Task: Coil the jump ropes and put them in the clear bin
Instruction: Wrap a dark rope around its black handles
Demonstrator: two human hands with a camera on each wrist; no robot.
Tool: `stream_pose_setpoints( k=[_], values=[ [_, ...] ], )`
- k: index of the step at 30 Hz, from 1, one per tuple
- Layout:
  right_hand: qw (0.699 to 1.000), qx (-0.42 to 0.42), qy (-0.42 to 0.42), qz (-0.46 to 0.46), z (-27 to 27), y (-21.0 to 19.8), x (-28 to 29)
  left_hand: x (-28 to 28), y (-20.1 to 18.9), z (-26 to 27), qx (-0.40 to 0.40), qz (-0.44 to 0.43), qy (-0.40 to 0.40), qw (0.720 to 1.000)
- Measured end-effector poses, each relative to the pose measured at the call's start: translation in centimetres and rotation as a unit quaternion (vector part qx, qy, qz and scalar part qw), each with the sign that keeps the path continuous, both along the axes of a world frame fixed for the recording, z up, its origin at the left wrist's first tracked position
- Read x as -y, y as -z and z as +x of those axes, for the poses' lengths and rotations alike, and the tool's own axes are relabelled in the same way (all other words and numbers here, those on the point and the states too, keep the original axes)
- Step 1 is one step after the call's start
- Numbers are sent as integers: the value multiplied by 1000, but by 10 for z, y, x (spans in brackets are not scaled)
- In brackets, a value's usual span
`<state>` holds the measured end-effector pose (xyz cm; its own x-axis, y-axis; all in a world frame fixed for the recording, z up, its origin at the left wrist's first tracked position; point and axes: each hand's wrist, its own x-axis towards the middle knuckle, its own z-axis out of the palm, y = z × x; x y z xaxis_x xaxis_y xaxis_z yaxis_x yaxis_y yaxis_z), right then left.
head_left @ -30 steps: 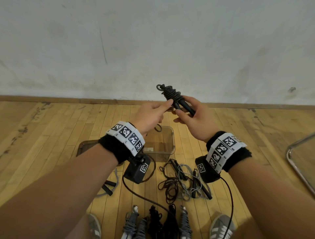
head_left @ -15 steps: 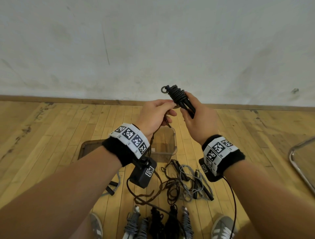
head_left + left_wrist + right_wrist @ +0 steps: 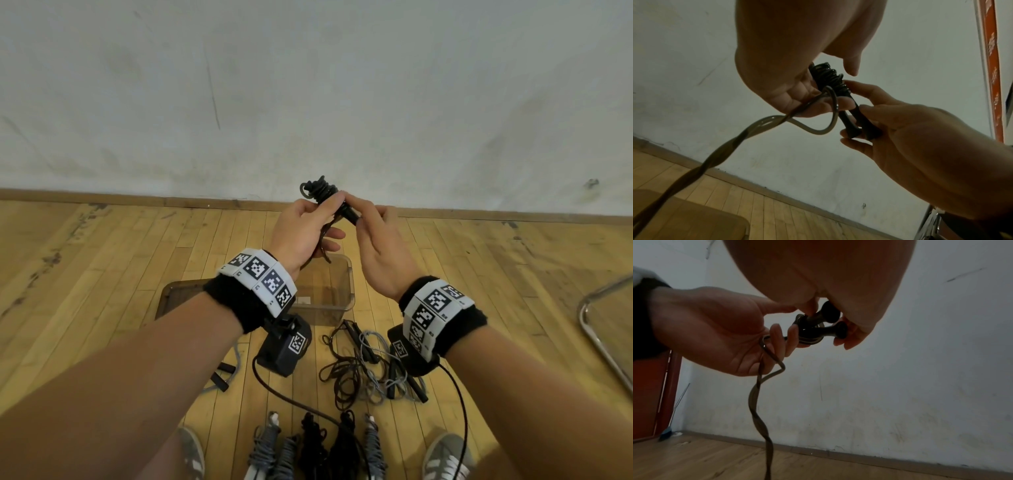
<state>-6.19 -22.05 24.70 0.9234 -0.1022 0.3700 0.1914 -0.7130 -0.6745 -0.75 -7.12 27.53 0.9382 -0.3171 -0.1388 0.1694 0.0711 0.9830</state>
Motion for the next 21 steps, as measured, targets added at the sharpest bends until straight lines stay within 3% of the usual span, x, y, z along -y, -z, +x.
stream_pose_setpoints(
  k=[6,8,10,12,16,21],
  values=[
    [998,25,-7,57,-2,-5,-5,0,4,4,27,22,-39,999],
    [991,8,-3,131,-1,-4,-9,1,4,5,23,11,-28,999],
    [966,-53,-15,254,-1,-7,-13,1,2,6,26,-4,-10,1000],
    [945,-102,-45,308,-1,-10,-12,1,1,6,45,1,9,999],
    [963,-90,-73,242,-4,-17,0,0,0,5,85,35,25,995],
    [987,-52,-27,152,-3,-20,9,2,0,8,62,33,50,996]
  ],
)
